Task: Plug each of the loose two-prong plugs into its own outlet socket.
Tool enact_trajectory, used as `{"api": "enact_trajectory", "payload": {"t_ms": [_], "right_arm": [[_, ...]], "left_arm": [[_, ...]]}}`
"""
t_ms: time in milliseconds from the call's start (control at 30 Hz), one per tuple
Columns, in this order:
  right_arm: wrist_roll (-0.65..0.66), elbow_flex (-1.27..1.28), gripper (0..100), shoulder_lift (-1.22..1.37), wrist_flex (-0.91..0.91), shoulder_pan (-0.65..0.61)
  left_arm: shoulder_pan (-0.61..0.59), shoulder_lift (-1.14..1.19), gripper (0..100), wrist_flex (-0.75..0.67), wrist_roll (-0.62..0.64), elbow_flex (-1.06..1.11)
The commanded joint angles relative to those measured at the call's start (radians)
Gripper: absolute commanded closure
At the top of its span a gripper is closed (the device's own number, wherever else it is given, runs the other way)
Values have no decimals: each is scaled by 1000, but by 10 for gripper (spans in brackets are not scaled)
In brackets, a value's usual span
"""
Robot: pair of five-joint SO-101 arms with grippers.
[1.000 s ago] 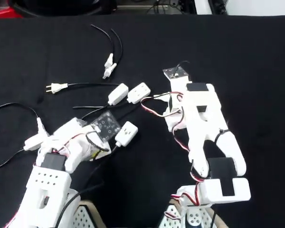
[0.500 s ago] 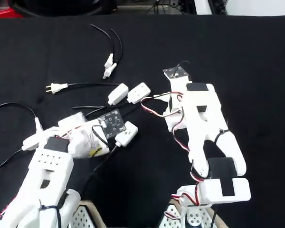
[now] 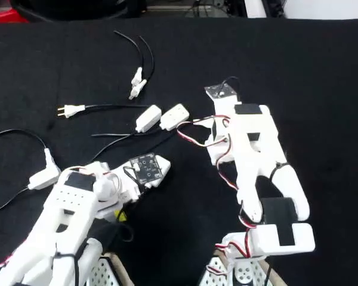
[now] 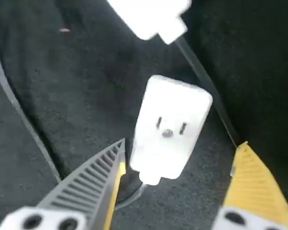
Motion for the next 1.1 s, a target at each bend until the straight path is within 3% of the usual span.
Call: {"api": "enact_trajectory", "payload": {"t_ms": [0, 133, 267, 400, 533, 633, 867, 1067], "right_arm": [[-6, -45, 893, -2, 2, 14], [-6, -45, 893, -2, 2, 15], [-5, -45, 893, -2, 2, 15], [-5, -45, 893, -2, 2, 15], [-5, -45, 893, -2, 5, 15], [-5, -45, 893, -2, 5, 15], [-5, -45, 893, -2, 6, 15], [-5, -45, 893, -2, 5, 15]], "left_arm": [[-8, -126, 661, 60, 17, -76], [-2, -298, 661, 187, 17, -104], [-8, -428, 661, 204, 18, -99], [-35, -439, 661, 44, 83, -45], [-59, -351, 661, -166, 32, 65], [-53, -245, 661, -210, 18, 88], [-53, -95, 661, -195, 17, 56], [39, -95, 661, -3, 5, 47]]}}
